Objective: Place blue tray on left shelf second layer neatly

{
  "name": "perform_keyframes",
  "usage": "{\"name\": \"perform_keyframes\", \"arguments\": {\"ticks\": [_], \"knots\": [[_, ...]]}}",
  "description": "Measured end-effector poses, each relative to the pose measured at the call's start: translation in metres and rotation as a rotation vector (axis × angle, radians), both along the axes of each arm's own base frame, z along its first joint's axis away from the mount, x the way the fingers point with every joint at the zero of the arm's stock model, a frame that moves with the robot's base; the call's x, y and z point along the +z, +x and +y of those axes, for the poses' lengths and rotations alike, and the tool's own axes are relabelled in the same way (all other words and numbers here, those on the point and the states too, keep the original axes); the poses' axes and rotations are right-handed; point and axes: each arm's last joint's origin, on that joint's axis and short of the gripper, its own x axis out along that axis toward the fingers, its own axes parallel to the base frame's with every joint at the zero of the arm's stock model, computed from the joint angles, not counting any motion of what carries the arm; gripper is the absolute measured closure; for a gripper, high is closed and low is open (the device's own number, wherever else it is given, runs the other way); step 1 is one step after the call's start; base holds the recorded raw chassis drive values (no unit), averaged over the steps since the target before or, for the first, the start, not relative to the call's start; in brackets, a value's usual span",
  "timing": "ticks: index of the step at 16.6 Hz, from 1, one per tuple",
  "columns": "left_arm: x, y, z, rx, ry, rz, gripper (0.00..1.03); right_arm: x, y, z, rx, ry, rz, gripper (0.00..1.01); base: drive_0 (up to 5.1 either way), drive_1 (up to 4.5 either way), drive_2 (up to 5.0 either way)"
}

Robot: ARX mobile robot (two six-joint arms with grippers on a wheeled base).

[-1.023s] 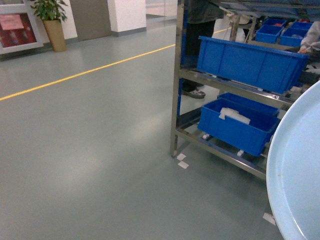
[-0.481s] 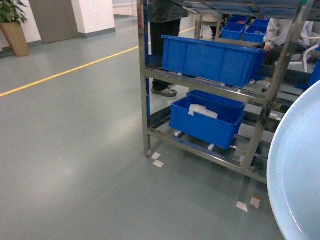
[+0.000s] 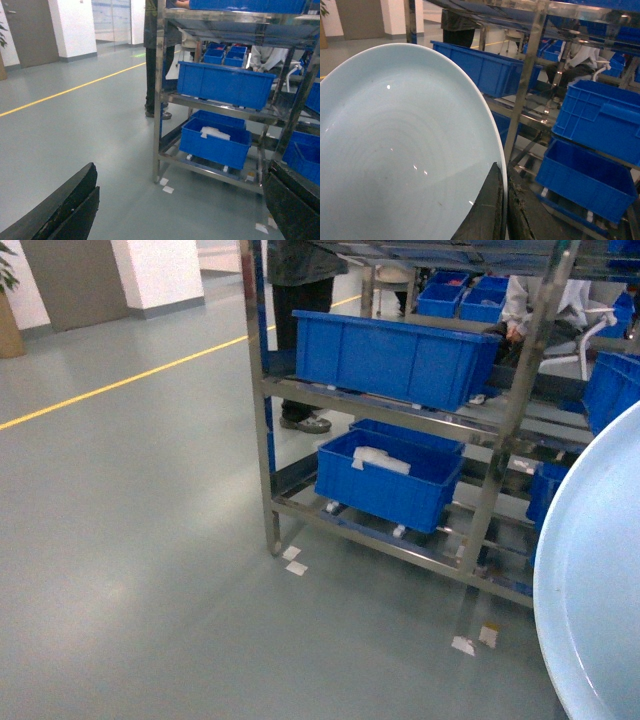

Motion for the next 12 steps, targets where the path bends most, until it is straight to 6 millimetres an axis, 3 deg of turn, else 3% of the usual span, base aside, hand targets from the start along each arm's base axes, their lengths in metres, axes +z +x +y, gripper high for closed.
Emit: {"name": "perform_keyframes", "arguments": {"ticks": [12], "knots": [[0.0000,0.0000,0.0000,0.000,0.000,0.000,0.05,0.0001,0.0000,0.0000,0.000,0.000,-0.001,0.99,-1.6,-1.59,-1.6]]}}
